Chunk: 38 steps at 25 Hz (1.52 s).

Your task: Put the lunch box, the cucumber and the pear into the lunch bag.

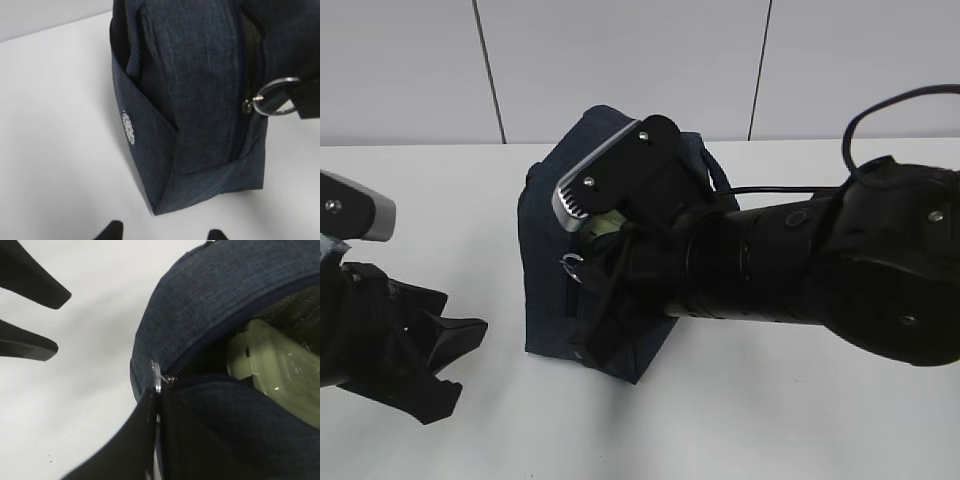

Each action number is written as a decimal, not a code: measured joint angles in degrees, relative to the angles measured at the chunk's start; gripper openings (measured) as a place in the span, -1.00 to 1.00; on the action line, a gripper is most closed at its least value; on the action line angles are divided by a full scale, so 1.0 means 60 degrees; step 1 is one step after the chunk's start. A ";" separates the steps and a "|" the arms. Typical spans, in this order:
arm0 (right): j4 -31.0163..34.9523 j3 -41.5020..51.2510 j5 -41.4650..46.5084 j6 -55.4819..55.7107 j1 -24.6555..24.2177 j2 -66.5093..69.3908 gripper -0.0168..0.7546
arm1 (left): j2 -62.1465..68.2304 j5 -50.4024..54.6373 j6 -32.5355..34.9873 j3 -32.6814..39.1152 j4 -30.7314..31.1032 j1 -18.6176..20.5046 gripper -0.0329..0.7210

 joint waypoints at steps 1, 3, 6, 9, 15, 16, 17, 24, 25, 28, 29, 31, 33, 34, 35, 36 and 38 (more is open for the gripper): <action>0.0000 -0.0079 0.0158 0.0000 0.0000 0.0000 -0.96 | 0.0082 0.0000 0.0000 -0.0064 0.0051 0.0000 -0.09; 0.0000 -0.0193 0.0317 0.0000 0.0000 0.0000 -0.96 | 0.0203 -0.0009 0.0000 -0.0170 0.0181 0.0000 -0.09; 0.0000 -0.0573 0.0724 0.0014 0.0000 0.0000 -0.96 | 0.0341 -0.0058 0.0000 -0.0232 0.0309 0.0000 -0.09; 0.0000 -0.0671 0.0801 0.0014 0.0000 0.0000 -0.96 | 0.0496 -0.0136 0.0000 -0.0240 0.0447 0.0000 -0.09; 0.0000 -0.0710 0.0973 0.0014 0.0000 0.0000 -0.96 | 0.0753 -0.0203 0.0000 -0.0487 0.0938 -0.0078 -0.09; 0.0000 -0.0710 0.0970 0.0014 0.0000 0.0000 -0.96 | 0.0818 -0.0203 0.0000 -0.0572 0.1044 -0.0149 -0.09; 0.0000 -0.0710 0.0970 0.0014 0.0000 0.0000 -0.96 | 0.0913 -0.0222 0.0000 -0.0655 0.1128 -0.0223 -0.09; 0.0000 -0.0724 0.1016 0.0036 0.0000 0.0000 -0.96 | 0.1590 -0.0464 0.0000 -0.0782 0.1858 -0.0384 -0.09; 0.0000 -0.0724 0.1029 0.0036 0.0000 0.0000 -0.96 | 0.1633 -0.0518 0.0000 -0.0782 0.1913 -0.0384 -0.09; 0.0000 -0.0724 0.1029 0.0036 0.0000 0.0000 -0.96 | 0.1699 -0.0765 0.0000 -0.0782 0.1979 -0.0384 -0.09; 0.0000 -0.0724 0.1029 0.0036 0.0000 0.0000 -0.96 | 0.1713 -0.0796 0.0000 -0.0782 0.2005 -0.0384 -0.09; 0.0000 -0.0724 0.1029 0.0036 0.0000 0.0000 -0.96 | 0.1722 -0.0888 0.0000 -0.0782 0.2047 -0.0384 -0.10; 0.0000 -0.0724 0.1029 0.0036 0.0000 0.0000 -0.96 | 0.1722 -0.0909 0.0000 -0.0789 0.2140 -0.0384 -0.10; 0.0000 -0.0724 0.1029 0.0036 0.0000 0.0000 -0.96 | 0.1722 -0.0909 0.0000 -0.0792 0.2217 -0.0384 -0.10; 0.0000 -0.0724 0.1029 0.0036 0.0000 0.0000 -0.96 | 0.1722 -0.0909 0.0000 -0.0792 0.2270 -0.0384 -0.10; 0.0000 -0.0724 0.1029 0.0036 0.0000 0.0000 -0.96 | 0.1722 -0.0909 0.0000 -0.0792 0.2332 -0.0384 -0.10; 0.0000 -0.0724 0.1029 0.0036 0.0000 0.0000 -0.96 | 0.1722 -0.0909 0.0007 -0.0792 0.2387 -0.0384 -0.11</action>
